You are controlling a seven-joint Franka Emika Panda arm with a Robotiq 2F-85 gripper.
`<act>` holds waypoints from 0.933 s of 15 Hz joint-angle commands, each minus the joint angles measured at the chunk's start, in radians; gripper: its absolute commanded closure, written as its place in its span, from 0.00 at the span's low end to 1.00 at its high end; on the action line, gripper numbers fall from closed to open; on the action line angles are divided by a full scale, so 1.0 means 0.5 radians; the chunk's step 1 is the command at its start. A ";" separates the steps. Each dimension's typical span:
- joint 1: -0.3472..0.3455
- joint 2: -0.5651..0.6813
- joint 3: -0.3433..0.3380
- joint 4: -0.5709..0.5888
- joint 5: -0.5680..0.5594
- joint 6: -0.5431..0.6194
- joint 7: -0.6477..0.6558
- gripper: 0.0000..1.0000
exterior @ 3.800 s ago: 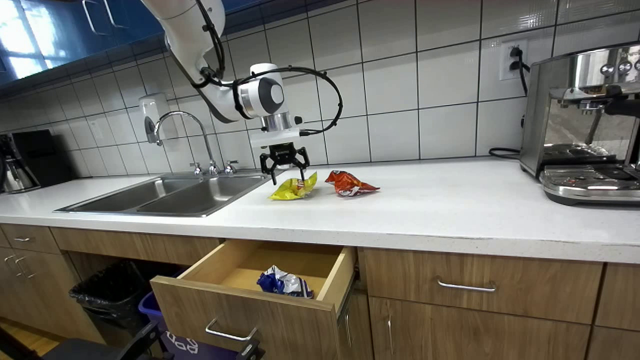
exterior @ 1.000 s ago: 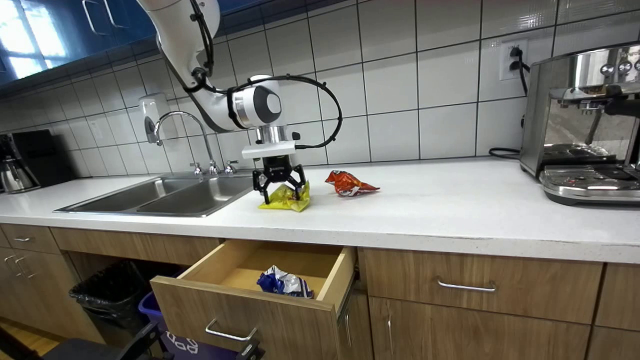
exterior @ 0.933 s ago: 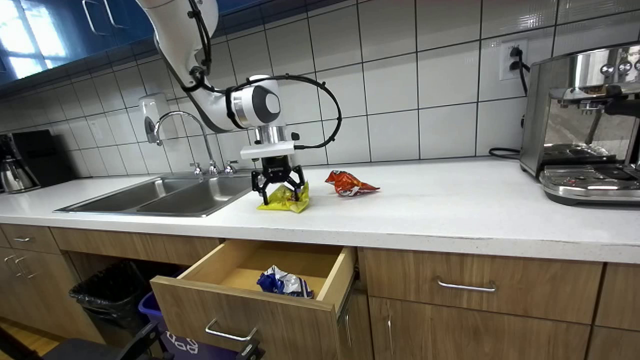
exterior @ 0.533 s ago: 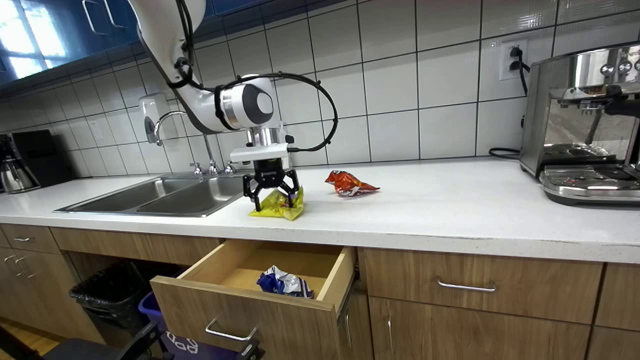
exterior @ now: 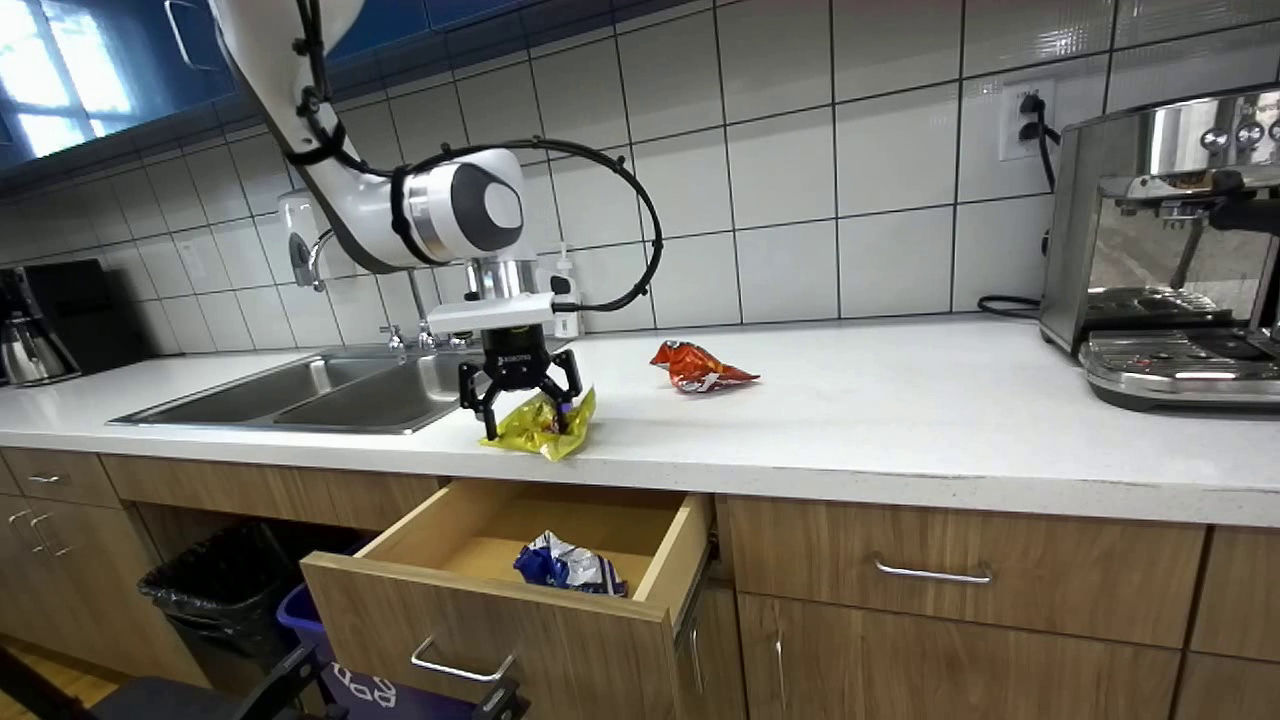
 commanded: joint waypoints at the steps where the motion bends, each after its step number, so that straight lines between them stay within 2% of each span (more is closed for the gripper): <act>1: -0.008 -0.191 0.020 -0.236 0.022 0.068 -0.024 0.00; 10: 0.014 -0.426 0.012 -0.547 0.027 0.123 -0.003 0.00; 14: 0.024 -0.513 0.010 -0.610 0.025 0.152 0.000 0.00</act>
